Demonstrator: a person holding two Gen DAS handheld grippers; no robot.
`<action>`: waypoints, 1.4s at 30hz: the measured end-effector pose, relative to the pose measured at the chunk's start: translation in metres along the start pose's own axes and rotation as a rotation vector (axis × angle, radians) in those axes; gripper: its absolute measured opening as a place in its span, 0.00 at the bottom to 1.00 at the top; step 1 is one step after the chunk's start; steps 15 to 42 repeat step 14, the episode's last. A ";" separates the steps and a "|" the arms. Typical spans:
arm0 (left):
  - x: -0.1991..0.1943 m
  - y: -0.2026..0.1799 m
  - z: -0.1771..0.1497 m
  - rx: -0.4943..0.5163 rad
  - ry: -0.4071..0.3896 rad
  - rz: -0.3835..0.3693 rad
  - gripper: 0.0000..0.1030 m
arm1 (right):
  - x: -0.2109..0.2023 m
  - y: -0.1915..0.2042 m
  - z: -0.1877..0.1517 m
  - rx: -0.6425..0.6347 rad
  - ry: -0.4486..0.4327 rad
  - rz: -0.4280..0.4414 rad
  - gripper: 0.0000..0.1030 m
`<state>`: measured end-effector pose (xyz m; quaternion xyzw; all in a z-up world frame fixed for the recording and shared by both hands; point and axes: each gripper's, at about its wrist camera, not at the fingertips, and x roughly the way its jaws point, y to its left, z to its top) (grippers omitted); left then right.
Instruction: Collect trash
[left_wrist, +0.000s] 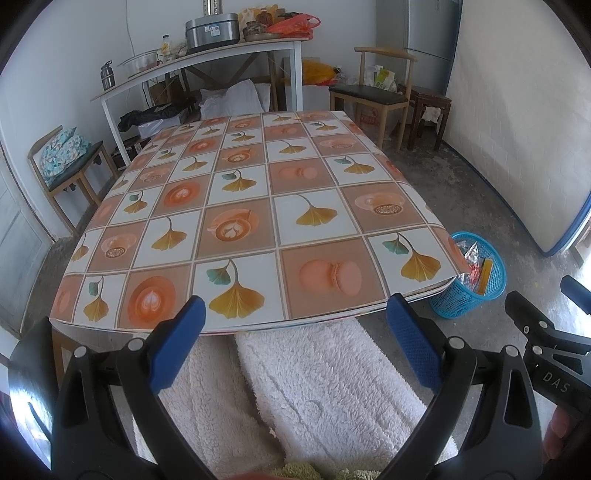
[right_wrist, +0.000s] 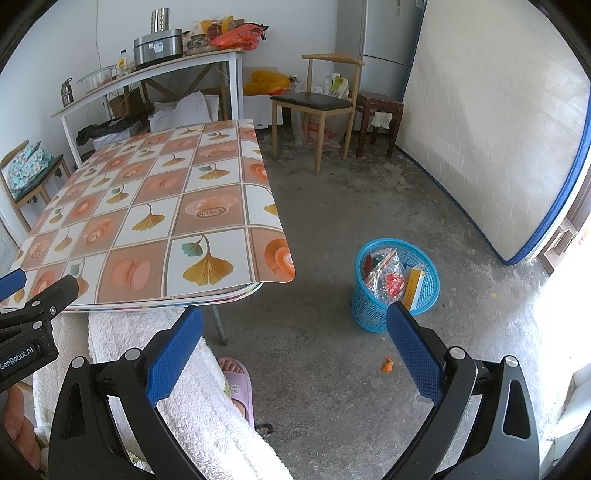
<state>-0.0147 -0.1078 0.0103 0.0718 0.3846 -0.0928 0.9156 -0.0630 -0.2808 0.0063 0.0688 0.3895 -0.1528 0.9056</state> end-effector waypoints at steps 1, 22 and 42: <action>0.000 -0.001 -0.001 0.000 0.000 0.000 0.92 | -0.001 0.000 0.000 0.000 0.000 0.000 0.94; 0.000 0.001 -0.002 -0.002 0.002 0.000 0.92 | -0.001 0.001 0.000 -0.002 0.000 -0.001 0.94; 0.000 0.001 -0.002 -0.002 0.002 0.000 0.92 | -0.001 0.001 0.000 -0.002 0.000 -0.001 0.94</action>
